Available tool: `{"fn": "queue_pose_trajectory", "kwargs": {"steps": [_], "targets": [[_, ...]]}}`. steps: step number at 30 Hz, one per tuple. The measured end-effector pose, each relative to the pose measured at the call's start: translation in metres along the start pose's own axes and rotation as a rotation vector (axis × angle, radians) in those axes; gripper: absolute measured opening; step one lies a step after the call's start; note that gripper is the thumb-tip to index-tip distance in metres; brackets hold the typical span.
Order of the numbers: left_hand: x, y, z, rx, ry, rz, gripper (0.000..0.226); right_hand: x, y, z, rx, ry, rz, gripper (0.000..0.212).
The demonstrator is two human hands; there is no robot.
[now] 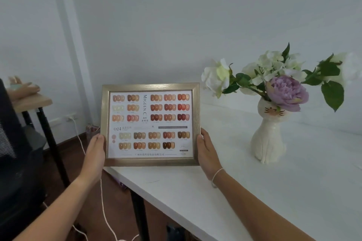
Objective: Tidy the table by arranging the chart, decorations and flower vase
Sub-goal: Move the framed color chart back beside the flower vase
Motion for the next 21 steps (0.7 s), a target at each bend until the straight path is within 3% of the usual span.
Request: {"fn": "queue_pose_trajectory", "kwargs": {"steps": [9,21], "targets": [[-0.055,0.037,-0.016,0.077,-0.067,-0.012,0.028,-0.062,-0.010,0.017,-0.014,0.030,0.044,0.032],[-0.114,0.142,-0.038,0.177,-0.109,-0.111,0.026,-0.128,-0.082,0.033,0.012,0.058,0.229,0.036]]}}
Point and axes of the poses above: each hand's wrist, its own x-axis away from the middle knuckle, its own y-axis out of the palm, z = x × y, the point moved 10 cm from there along -x, towards the middle knuckle, and after that the axes turned 8 degrees about x, right-handed, at the moved point
